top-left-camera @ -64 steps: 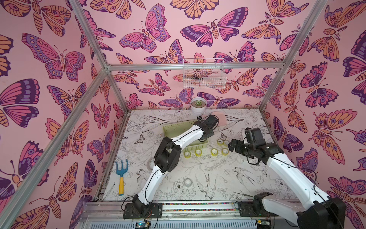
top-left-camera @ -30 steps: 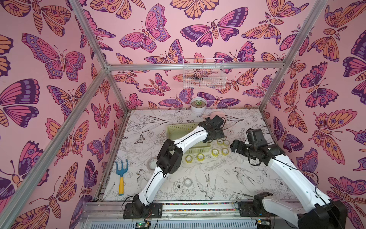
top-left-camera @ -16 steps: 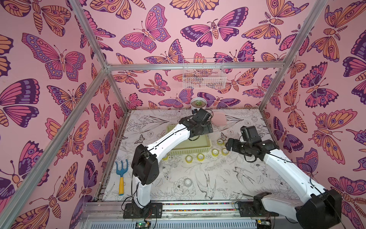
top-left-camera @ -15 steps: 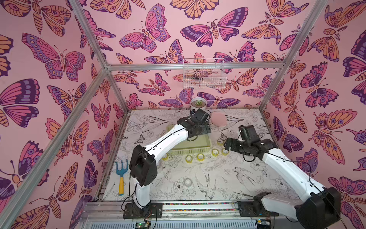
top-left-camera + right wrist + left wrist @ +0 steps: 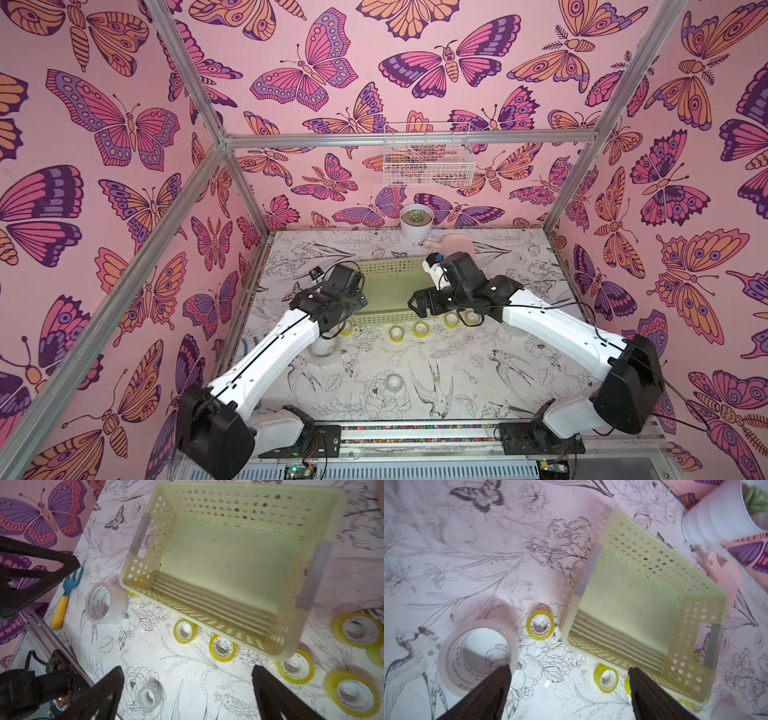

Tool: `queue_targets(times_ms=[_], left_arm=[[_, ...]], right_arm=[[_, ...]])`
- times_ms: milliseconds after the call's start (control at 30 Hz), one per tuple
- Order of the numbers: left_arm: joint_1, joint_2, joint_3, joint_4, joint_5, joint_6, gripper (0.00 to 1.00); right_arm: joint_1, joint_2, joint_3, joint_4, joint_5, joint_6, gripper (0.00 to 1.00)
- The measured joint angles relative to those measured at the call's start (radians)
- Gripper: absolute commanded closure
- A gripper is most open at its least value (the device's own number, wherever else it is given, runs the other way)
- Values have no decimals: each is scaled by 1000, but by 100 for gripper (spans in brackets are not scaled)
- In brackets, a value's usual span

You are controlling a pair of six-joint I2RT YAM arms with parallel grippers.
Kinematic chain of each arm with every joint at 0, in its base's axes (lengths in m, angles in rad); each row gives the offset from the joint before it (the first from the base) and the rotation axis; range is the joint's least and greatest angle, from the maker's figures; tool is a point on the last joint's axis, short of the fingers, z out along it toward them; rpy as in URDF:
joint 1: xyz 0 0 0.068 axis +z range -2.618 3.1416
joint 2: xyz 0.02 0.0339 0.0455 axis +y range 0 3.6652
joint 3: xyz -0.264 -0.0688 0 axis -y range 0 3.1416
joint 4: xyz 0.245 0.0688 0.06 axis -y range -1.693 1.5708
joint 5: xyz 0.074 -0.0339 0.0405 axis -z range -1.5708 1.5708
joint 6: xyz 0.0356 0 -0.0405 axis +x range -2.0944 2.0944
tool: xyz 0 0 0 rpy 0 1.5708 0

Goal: Put the transparent tape into the storage box
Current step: Pick up the tape at the center of the board.

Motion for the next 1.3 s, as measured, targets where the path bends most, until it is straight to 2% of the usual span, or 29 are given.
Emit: queue_targets(times_ms=[200,367,533,667,767,867,967,1100,1133,1167,1200,1300], left_arm=[[85,-169,-129,-150,-33,-115,17],[174,-241,-242,-193,-19,-135,24],[242,-172,-321,-149,35,-99,29],[250,-105,-330,-115,48,-66,30],[250,-82,-331,-80,56,-45,41],[251,-66,-345,-45,64,-29,41],[251,-43,-377,-18,75,-31,52],[251,-26,-396,22,82,-27,60],[251,-19,-397,29,84,-24,64],[251,-11,-399,38,84,-27,78],[251,-5,-401,47,83,-27,86],[251,-5,-404,43,74,-8,92]], right_arm=[[21,79,44,17,-42,-27,1],[32,112,54,18,-69,-35,1],[48,117,70,18,-79,-37,1],[52,117,82,17,-78,-40,1],[52,117,83,14,-73,-40,1],[52,117,85,6,-68,-40,1],[52,118,91,2,-62,-40,1],[52,119,102,0,-55,-40,1],[52,120,103,-2,-54,-40,1],[52,121,103,-3,-53,-40,1],[52,121,103,-6,-50,-40,1],[52,121,103,-14,-40,-40,1]])
